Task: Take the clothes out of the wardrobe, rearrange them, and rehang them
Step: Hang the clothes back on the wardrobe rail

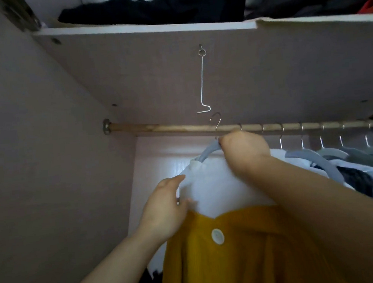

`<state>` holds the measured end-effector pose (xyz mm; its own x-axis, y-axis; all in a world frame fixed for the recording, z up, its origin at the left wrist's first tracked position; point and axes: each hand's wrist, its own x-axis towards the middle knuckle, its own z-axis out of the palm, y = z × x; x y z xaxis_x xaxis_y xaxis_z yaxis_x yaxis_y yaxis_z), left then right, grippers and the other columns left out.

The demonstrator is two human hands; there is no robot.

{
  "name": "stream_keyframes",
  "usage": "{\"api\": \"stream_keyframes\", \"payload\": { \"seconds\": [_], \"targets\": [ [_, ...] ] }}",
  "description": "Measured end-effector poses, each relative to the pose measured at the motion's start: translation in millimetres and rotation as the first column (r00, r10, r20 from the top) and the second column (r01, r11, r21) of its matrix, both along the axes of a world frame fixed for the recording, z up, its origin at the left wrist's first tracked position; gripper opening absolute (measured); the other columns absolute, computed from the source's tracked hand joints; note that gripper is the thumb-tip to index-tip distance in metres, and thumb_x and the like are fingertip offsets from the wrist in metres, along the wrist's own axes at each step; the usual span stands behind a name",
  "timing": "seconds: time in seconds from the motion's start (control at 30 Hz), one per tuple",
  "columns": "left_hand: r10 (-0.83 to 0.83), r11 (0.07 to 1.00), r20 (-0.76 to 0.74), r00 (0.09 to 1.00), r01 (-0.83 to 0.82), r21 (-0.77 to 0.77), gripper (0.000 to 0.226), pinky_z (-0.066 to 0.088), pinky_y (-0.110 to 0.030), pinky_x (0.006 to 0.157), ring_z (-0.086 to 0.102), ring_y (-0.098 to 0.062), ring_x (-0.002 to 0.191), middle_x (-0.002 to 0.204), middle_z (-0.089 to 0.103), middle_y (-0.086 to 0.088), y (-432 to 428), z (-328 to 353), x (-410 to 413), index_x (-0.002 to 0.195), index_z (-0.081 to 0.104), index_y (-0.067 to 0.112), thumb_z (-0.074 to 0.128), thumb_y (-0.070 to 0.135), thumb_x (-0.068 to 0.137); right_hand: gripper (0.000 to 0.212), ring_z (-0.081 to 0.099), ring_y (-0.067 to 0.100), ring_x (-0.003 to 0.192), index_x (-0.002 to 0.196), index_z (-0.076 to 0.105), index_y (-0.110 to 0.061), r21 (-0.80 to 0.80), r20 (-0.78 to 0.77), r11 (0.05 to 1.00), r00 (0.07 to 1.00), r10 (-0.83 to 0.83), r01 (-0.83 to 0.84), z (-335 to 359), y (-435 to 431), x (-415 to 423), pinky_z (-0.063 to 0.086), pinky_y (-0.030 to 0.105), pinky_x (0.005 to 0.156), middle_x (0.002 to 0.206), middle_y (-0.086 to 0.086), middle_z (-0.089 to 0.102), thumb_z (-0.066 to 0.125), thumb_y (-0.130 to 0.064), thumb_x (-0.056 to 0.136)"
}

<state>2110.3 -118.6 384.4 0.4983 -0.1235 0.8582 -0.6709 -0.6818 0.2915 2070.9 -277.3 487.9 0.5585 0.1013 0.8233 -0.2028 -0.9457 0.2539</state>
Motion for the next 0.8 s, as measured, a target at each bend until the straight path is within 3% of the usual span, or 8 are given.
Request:
{"api": "stream_keyframes", "payload": {
  "seconds": [0.23,0.4,0.53,0.63,0.73,0.8],
  "targets": [
    [0.039,0.999,0.02,0.999,-0.039,-0.011,0.054,0.031,-0.018,0.099,0.041,-0.008,0.126,0.142,0.039,0.009,-4,-3,45,0.14,0.034,0.03,0.056,0.031,0.09,0.036,0.057,0.03,0.111,0.121,0.057,-0.012,0.089,0.0,0.996,1.0,-0.001,0.001,11,-12,58,0.047,0.034,0.084,0.122,0.01,0.056,0.044,0.0,0.089],
    [0.071,0.997,-0.036,0.997,-0.071,0.017,0.054,0.031,-0.019,0.102,0.039,-0.006,0.126,0.143,0.035,0.011,-2,-22,62,0.14,0.031,0.033,0.053,0.034,0.091,0.035,0.053,0.029,0.11,0.124,0.047,-0.009,0.084,0.025,0.995,0.999,0.047,-0.049,-23,-6,92,0.036,0.032,0.066,0.12,0.01,0.048,0.043,-0.004,0.089],
    [0.067,0.997,-0.09,0.994,-0.065,0.032,0.053,0.031,-0.02,0.103,0.039,-0.006,0.127,0.144,0.035,0.011,1,-37,61,0.14,0.031,0.033,0.052,0.035,0.092,0.04,0.049,0.029,0.113,0.131,0.04,-0.009,0.131,0.046,0.99,0.998,0.047,-0.053,-27,-3,91,0.035,0.031,0.067,0.123,0.011,0.046,0.042,-0.007,0.091],
    [0.057,0.998,-0.146,0.988,-0.054,0.026,0.053,0.032,-0.022,0.104,0.038,-0.008,0.128,0.145,0.034,0.01,5,-50,49,0.141,0.03,0.033,0.052,0.034,0.092,0.043,0.042,0.031,0.117,0.133,0.038,-0.008,0.069,0.021,0.998,1.0,-0.001,-0.001,-41,4,83,0.037,0.035,0.084,0.126,0.014,0.044,0.043,-0.013,0.09],
    [0.041,0.999,-0.213,0.976,-0.04,0.011,0.054,0.033,-0.023,0.103,0.039,-0.01,0.128,0.145,0.034,0.008,14,-66,33,0.141,0.031,0.031,0.054,0.032,0.092,0.047,0.021,0.038,0.135,0.139,0.034,-0.015,-0.027,-0.011,1.0,1.0,-0.003,0.003,-68,9,72,0.016,0.045,0.111,0.145,0.021,0.026,0.038,-0.024,0.093],
    [0.046,0.999,-0.258,0.965,-0.044,0.013,0.055,0.032,-0.021,0.102,0.039,-0.012,0.128,0.145,0.034,0.006,22,-79,18,0.142,0.031,0.029,0.055,0.032,0.091,0.05,0.007,0.037,0.14,0.142,0.029,-0.022,-0.011,-0.102,0.997,0.992,0.077,-0.079,-96,13,62,0.007,0.047,0.114,0.153,0.016,0.013,0.04,-0.028,0.094]
  ]
}}
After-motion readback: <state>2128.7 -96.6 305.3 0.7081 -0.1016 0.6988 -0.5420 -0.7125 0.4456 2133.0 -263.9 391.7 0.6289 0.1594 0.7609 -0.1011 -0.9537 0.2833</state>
